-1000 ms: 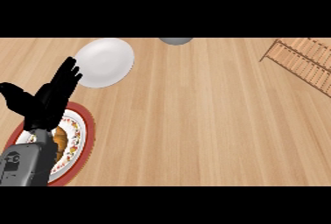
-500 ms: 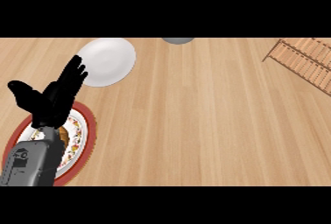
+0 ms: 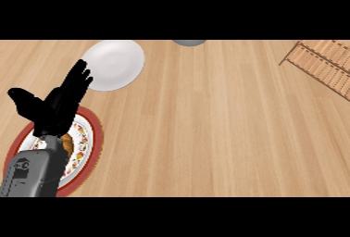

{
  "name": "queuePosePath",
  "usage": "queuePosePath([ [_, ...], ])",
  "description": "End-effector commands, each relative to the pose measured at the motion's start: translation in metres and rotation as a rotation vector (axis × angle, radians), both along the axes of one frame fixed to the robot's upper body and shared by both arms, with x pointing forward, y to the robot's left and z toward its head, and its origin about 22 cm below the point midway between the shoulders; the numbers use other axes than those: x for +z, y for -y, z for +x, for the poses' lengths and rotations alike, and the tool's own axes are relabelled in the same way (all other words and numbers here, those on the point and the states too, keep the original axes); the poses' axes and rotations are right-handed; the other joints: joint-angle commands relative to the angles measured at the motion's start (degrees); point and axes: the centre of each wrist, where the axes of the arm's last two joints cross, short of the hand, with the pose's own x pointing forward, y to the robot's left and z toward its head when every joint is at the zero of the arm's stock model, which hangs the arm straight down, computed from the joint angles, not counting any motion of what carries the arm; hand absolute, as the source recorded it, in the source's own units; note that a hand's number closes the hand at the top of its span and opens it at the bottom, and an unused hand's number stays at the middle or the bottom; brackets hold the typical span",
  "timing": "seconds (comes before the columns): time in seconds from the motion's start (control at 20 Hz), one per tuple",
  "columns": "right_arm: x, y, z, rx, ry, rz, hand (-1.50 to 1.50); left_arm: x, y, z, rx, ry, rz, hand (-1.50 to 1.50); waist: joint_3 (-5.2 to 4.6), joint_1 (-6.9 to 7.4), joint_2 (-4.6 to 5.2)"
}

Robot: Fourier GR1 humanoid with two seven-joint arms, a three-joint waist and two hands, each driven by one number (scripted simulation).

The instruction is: Pick the squash from the placemat and place it in the tiered shelf

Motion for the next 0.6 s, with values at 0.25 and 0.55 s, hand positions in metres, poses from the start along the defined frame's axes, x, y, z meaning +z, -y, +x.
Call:
queuePosePath([
  [0.25, 0.023, 0.033, -0.06, 0.065, -0.058, 0.075, -1.5, -0.004, 0.001, 0.0, 0.008, -0.002, -0.009, 0.0, 0.41, -1.3, 0.33],
  [0.55, 0.029, 0.038, -0.071, 0.164, -0.046, 0.12, -1.5, -0.001, -0.006, 0.0, 0.032, -0.022, -0.005, 0.0, 0.59, -1.76, -0.01],
])
